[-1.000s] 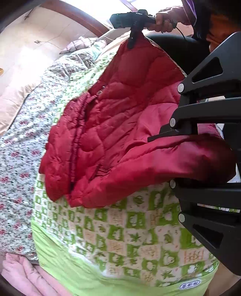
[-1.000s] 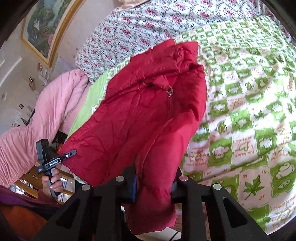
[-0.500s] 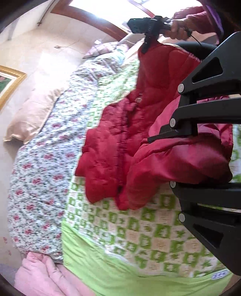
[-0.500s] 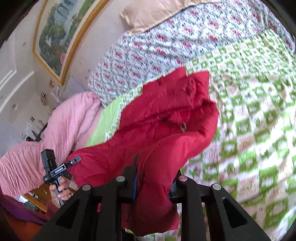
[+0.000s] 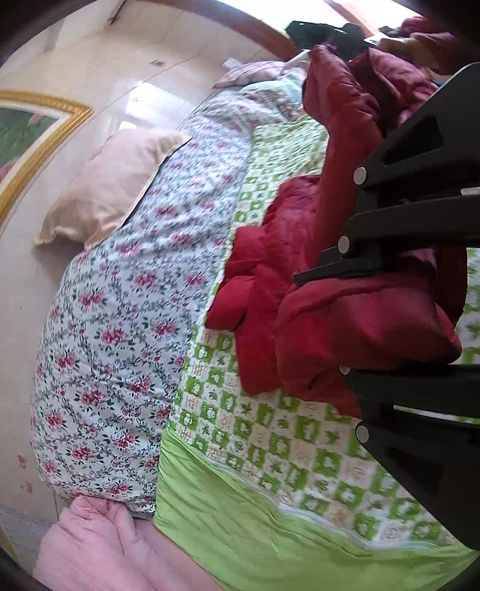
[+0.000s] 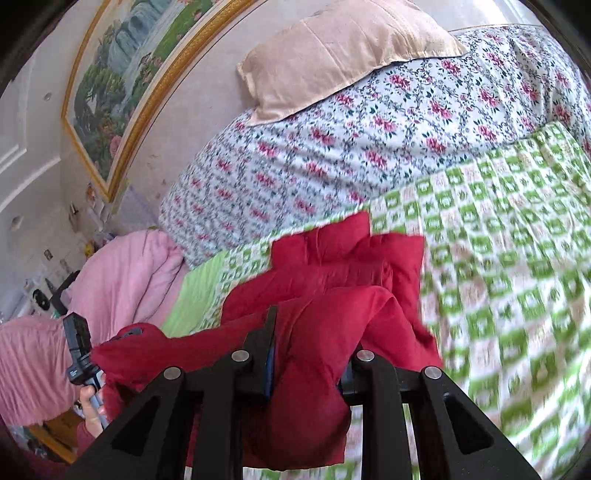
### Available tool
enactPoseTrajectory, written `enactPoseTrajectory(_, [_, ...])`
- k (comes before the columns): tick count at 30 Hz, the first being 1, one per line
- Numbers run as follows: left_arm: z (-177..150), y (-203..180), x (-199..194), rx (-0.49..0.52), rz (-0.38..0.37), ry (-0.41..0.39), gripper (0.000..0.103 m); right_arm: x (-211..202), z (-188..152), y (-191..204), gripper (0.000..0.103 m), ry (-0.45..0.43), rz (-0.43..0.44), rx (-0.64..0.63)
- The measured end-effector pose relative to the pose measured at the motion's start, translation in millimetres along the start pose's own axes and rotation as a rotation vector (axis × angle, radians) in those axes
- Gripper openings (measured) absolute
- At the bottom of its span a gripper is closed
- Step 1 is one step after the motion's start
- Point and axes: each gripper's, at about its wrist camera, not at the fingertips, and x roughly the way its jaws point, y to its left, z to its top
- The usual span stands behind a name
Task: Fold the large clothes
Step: 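Lower the folded hem onto the collar and press with both tools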
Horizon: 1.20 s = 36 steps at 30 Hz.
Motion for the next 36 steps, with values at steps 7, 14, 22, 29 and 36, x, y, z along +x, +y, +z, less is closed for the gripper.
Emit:
enactPoseTrajectory(7, [27.3,15.6,60.1,-0.054,0.029,0.02,0.018,60.2,34.0,-24.2,0.023,-0.02,-0.045,0.059])
enactPoseTrajectory(14, [49.0,45.4,145.9,-0.086,0.085,0.106,0.018,123.4,55.8,-71.6,0.025,0.008,-0.1,0.227])
enactPoseTrajectory(22, [51.3,62.6,217.3,-0.081,0.11,0.134,0.021,188.0,64.1,-116.1,0.029,0.055,-0.177,0.359])
enactPoseTrajectory(29, [58.6,84.1,250.4,-0.141,0.06,0.164,0.023,227.8,59.5,-145.6,0.029,0.053,-0.22,0.44])
enactPoseTrajectory(36, [65.6,59.8,206.8,-0.03,0.071,0.067,0.033,242.6,64.4,-145.6,0.029,0.05,-0.264,0.398])
